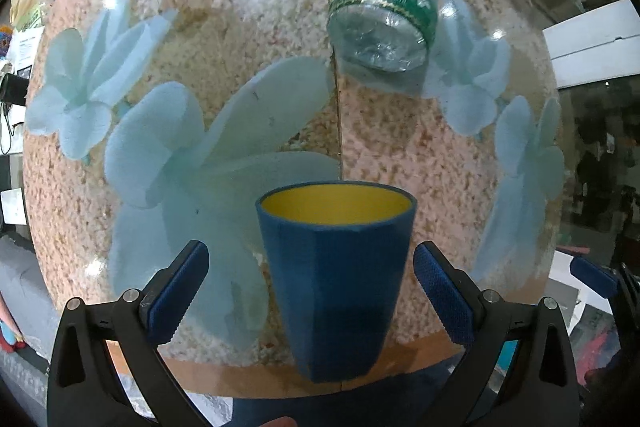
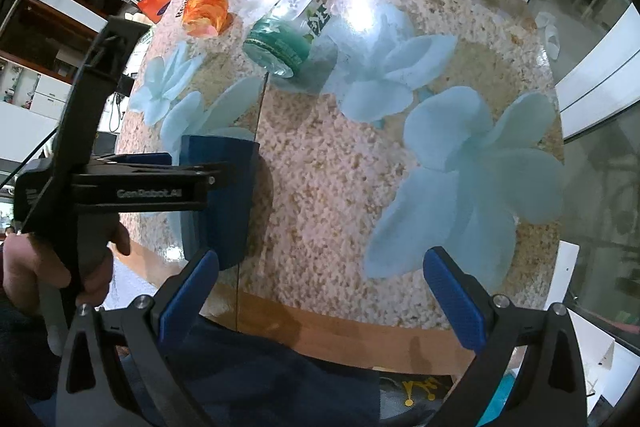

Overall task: Flip cup upright
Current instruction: 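Close the left gripper around the blue cup's base, then lift and rotate the blue cup with the left gripper, opening upward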

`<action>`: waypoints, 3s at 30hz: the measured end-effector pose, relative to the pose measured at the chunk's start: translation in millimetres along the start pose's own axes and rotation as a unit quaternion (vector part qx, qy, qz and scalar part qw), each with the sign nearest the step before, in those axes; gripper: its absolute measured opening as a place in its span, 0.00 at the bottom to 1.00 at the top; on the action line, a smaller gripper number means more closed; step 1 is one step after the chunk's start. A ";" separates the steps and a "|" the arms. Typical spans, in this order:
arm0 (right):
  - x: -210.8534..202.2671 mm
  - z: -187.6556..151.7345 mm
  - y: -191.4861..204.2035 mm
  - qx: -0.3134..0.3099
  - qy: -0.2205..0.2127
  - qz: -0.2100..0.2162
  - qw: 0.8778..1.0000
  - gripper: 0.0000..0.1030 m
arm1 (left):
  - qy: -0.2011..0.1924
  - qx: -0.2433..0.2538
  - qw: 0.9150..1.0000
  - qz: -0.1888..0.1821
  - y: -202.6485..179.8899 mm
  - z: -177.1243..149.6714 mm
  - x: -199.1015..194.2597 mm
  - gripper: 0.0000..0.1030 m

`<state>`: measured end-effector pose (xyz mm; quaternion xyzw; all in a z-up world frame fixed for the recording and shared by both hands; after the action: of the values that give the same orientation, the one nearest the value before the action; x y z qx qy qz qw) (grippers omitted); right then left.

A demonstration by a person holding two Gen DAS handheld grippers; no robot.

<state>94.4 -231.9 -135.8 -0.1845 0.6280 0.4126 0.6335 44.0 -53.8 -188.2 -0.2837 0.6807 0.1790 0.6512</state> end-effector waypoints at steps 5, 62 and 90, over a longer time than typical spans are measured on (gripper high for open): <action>10.6 3.0 -8.9 0.008 0.005 0.010 1.000 1.00 | 0.011 0.000 1.000 0.005 -1.4 4.9 15.6 1.00; -29.6 2.8 -14.8 0.027 -0.075 0.002 0.997 1.00 | -0.252 0.125 0.955 -0.095 0.4 -29.7 -47.1 0.74; -4.2 13.1 1.5 0.002 -0.070 0.004 0.998 1.00 | -0.403 0.207 0.888 -0.083 -15.3 -61.0 -16.7 0.74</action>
<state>102.3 -222.4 -129.5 -0.1513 0.5841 0.4258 0.6743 5.4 -100.5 -164.5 -0.1012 0.3553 0.0779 0.9260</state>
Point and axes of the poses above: each gripper's, at about its wrist camera, not at the fingertips, and x roughly the way its jaws point, y to its left, z to its top, the point moved 3 cm from there along x, roughly the way its jaws point, and after that the axes turned 10 degrees about -x, right-handed, at the moved point
